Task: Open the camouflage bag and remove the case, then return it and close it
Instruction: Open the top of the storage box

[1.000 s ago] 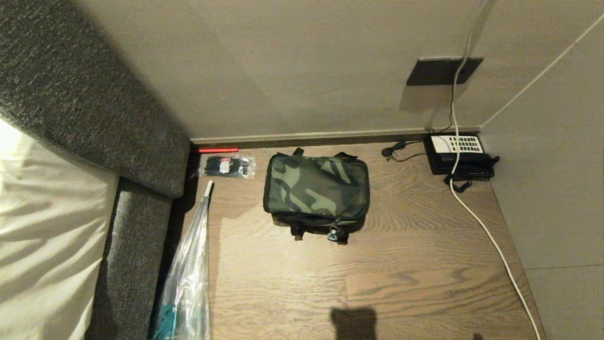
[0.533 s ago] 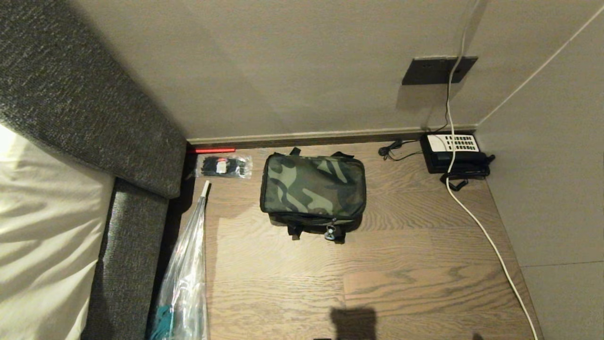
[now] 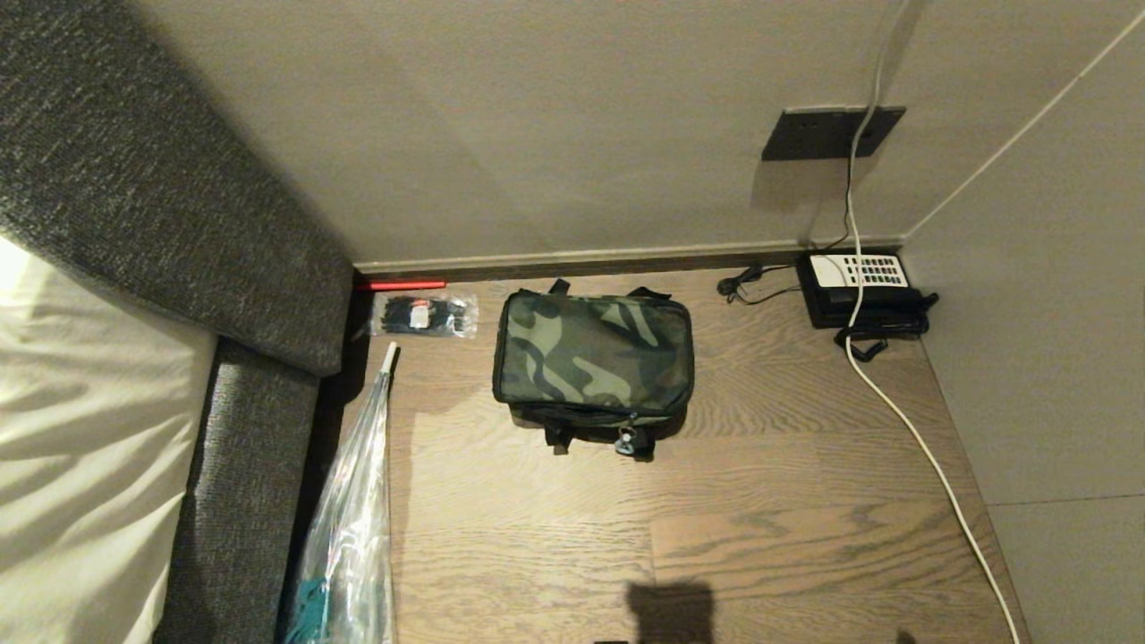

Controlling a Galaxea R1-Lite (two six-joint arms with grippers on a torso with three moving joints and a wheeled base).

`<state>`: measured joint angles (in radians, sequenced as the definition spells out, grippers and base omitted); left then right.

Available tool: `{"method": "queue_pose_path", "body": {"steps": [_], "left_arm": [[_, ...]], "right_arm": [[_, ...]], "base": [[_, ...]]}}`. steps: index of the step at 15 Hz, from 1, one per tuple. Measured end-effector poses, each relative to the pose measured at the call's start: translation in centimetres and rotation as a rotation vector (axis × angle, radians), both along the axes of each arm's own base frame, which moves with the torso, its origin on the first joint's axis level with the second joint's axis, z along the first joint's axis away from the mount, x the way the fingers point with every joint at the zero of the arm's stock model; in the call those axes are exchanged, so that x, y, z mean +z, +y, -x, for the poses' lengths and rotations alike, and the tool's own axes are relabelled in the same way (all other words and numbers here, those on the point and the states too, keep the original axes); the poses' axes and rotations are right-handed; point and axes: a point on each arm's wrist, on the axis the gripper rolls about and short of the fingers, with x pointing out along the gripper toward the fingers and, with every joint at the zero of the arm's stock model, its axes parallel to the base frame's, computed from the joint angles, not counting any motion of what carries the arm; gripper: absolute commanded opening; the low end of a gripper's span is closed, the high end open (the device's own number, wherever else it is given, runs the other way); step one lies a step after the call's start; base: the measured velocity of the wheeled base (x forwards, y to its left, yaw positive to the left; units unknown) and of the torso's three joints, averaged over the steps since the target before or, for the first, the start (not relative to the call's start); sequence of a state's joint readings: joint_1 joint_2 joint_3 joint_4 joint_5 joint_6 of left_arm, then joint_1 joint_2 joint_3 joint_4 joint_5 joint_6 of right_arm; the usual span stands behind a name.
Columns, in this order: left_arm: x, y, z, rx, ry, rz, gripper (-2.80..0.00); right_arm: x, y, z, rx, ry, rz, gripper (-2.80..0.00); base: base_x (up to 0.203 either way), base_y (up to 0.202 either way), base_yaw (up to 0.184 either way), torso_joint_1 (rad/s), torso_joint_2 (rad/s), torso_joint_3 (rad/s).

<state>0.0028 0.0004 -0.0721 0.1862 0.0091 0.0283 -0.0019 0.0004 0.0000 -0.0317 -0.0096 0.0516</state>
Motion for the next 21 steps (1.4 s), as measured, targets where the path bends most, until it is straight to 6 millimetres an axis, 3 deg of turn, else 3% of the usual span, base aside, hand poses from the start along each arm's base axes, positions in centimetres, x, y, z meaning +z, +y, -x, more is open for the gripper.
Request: {"method": "queue_pose_path", "body": {"steps": [6,10,21], "left_arm": [[0.0,0.0,0.0,0.001,0.0,0.003,-2.8],[0.01,0.0,0.0,0.001,0.0,0.008,-2.8],[0.0,0.0,0.0,0.0,-0.001,0.008,-2.8]], "right_arm": [[0.0,0.0,0.0,0.001,0.0,0.0,-2.8],[0.01,0.0,0.0,0.0,-0.001,0.0,-2.8],[0.0,0.0,0.0,0.0,0.0,0.0,-2.8]], "base": [[0.0,0.0,0.0,0.0,0.0,0.0],[0.133,0.0,-0.001,0.004,0.0,0.003],[0.0,0.0,0.0,0.0,0.0,0.0]]}}
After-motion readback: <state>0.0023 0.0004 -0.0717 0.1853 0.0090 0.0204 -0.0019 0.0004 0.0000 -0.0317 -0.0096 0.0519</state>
